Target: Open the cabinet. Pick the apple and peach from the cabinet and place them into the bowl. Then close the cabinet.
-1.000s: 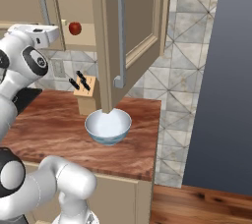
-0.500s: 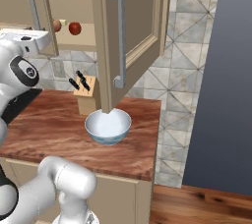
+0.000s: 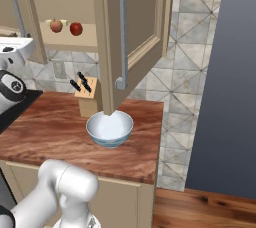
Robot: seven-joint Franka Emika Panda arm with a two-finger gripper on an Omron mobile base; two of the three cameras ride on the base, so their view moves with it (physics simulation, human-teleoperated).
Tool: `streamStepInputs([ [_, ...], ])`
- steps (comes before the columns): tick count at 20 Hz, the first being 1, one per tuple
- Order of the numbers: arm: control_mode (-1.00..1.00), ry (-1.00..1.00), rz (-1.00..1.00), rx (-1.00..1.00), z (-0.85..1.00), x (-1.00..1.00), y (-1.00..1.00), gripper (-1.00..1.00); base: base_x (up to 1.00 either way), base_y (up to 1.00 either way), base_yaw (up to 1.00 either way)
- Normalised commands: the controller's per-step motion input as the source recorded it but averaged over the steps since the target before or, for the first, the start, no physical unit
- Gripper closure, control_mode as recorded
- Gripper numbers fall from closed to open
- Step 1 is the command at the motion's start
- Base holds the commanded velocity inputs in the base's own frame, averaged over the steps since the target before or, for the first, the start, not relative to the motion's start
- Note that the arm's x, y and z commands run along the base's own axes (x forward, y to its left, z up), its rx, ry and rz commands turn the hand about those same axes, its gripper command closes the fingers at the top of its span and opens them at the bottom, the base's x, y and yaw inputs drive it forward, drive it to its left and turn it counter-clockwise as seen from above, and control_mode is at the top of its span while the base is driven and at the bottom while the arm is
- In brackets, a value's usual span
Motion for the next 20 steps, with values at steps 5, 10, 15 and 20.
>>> streamStepInputs([
  [5,-1.00,-0.07,-0.04,-0.11,0.22,-0.84,1.00,1.00,0.00,0.00,0.00],
  [10,-1.00,-0.05,-0.07,-0.13,0.21,-0.80,1.00,1.00,0.00,0.00,0.00],
  [15,-1.00,-0.02,-0.14,-0.12,0.15,-0.65,1.00,1.00,0.00,0.00,0.00],
  [20,-1.00,0.01,-0.11,-0.09,0.03,-0.15,0.63,-1.00,0.00,0.00,0.00],
])
